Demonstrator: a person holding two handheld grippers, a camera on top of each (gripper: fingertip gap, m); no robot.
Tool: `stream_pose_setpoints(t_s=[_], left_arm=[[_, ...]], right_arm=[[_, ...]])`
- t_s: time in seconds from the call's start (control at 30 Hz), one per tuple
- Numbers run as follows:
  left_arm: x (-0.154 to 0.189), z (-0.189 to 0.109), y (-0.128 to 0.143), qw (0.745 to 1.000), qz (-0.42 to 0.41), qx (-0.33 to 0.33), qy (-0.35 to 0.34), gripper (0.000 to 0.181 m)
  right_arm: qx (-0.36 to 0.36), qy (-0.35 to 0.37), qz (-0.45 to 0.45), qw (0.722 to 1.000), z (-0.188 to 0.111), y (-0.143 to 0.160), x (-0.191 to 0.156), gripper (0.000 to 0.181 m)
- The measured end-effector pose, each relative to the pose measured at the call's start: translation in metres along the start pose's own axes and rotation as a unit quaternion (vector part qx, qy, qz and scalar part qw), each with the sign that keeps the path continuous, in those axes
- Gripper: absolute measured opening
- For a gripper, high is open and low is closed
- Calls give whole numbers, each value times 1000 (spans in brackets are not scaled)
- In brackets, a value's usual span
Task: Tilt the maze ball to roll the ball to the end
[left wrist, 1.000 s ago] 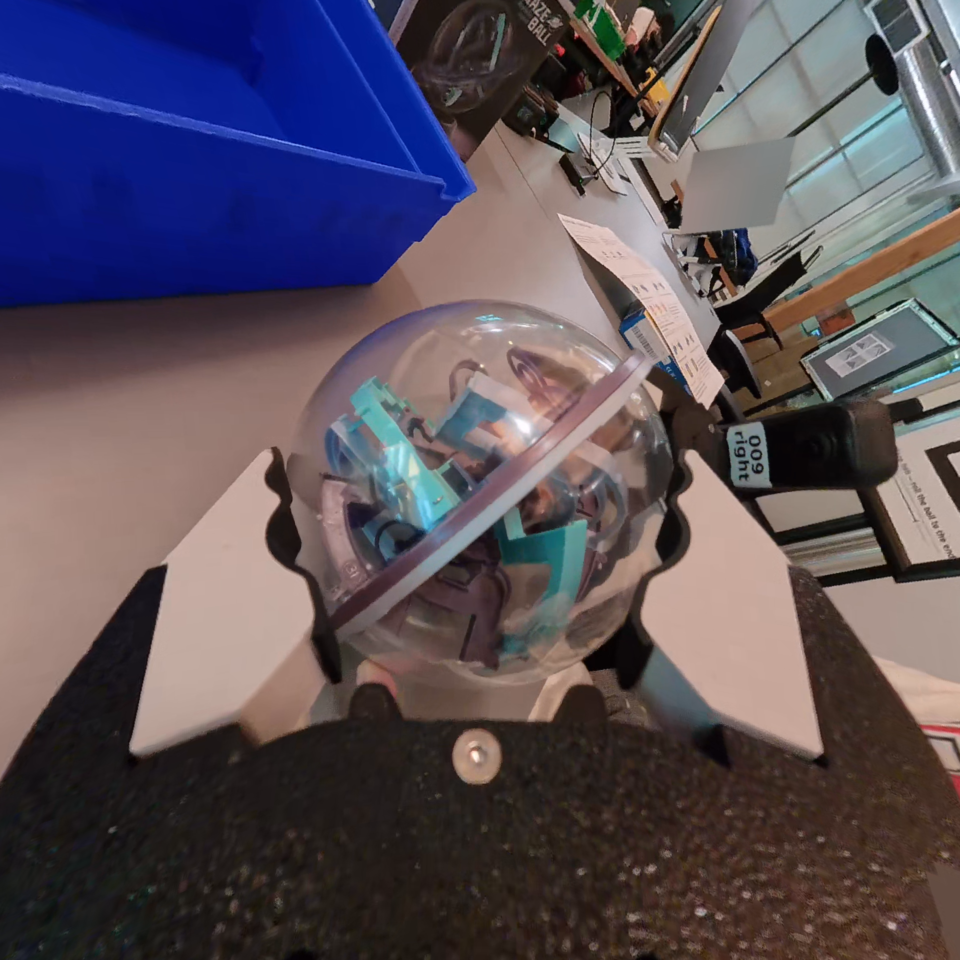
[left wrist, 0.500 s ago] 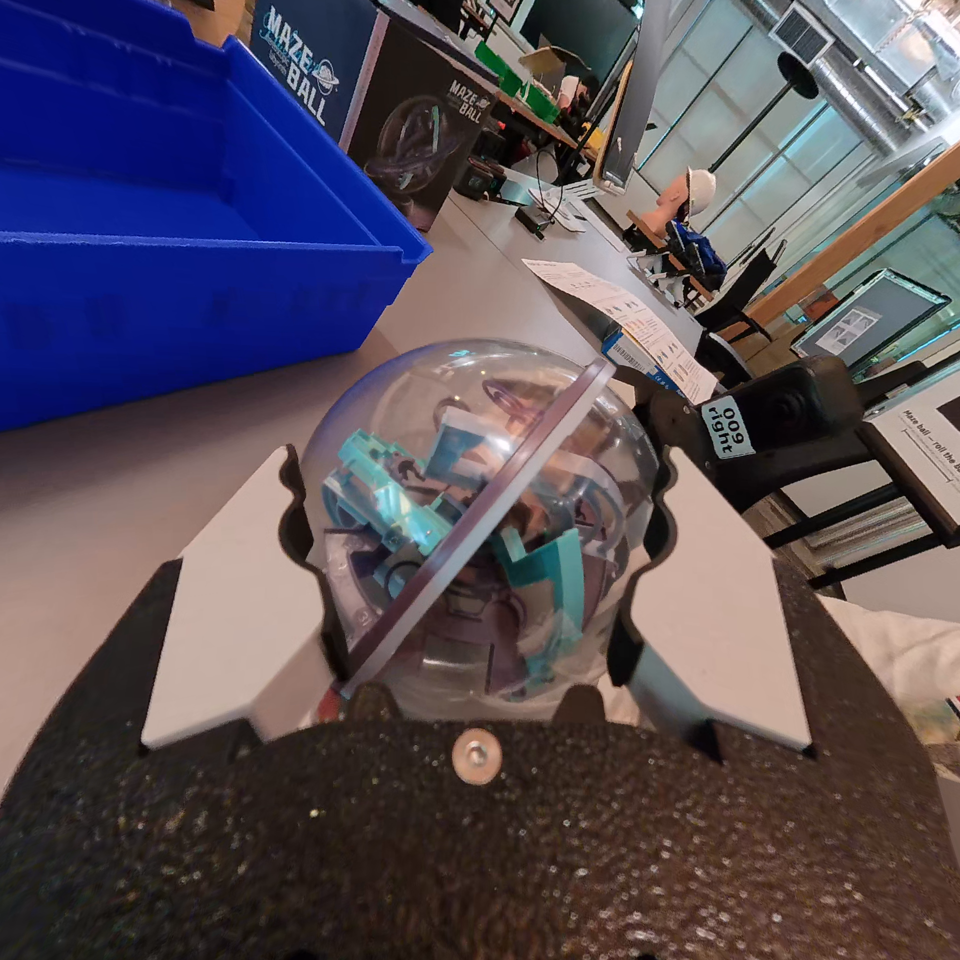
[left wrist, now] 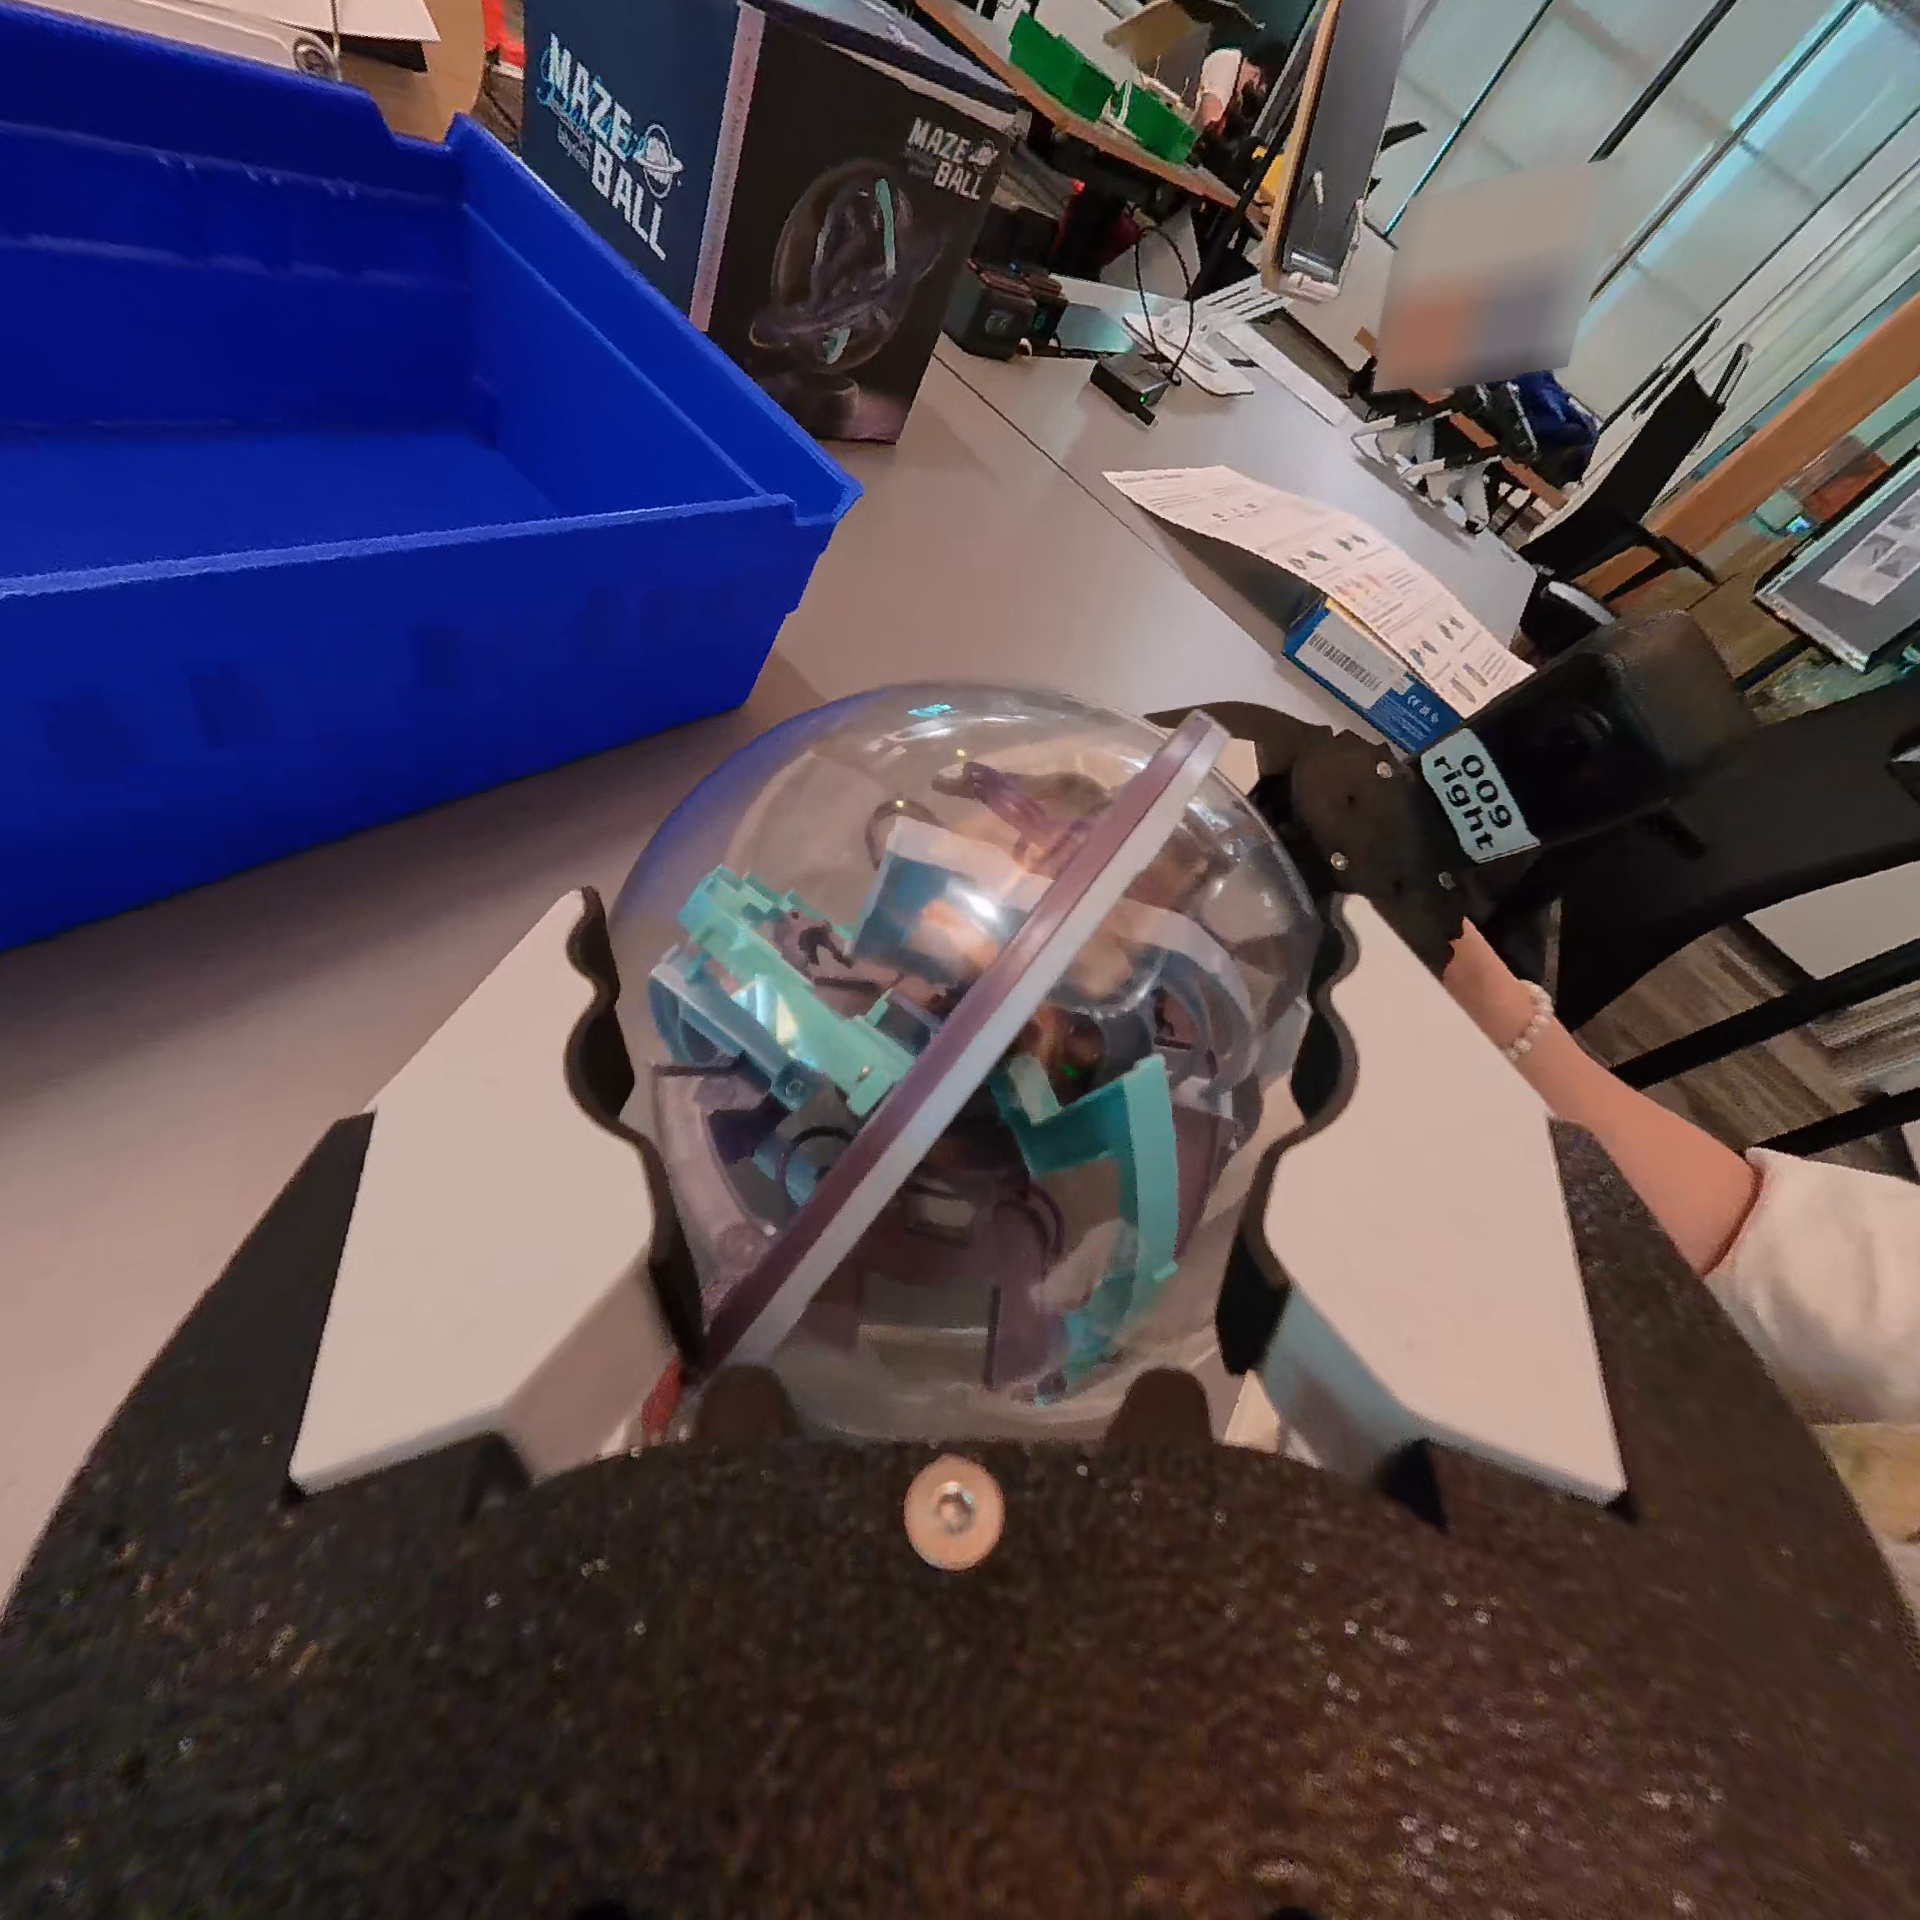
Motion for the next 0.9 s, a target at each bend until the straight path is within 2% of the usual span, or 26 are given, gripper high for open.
stream_pose_setpoints(t_s=[0.2, 0.4, 0.57, 0.7, 0.9], left_arm=[[-1, 1, -1, 1000, 2, -10, 7, 128], [-5, -1, -3, 1000, -1, -7, 4, 126], [-5, -4, -2, 1000, 7, -12, 10, 126], [-2, -5, 0, 999, 21, -24, 22, 131], [-9, -2, -4, 997, 15, -54, 48, 130]], right_arm=[[0, 7, 3, 1000, 0, 0, -1, 135], [4, 48, -49, 998, 1, -8, -7, 134], [7, 61, -64, 996, 9, -11, -11, 142], [9, 47, -71, 996, 14, -14, -13, 148], [11, 5, -44, 999, 17, -17, -8, 148]])
Point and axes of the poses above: each gripper's, where its closed fingertips meet, z out along the fingers, y out of its underside, x = y × z across the jaws, the point moved 6 cm from there along -z, back along the fingers, and after that the axes turned 13 degrees about z, right-handed, at the moved point
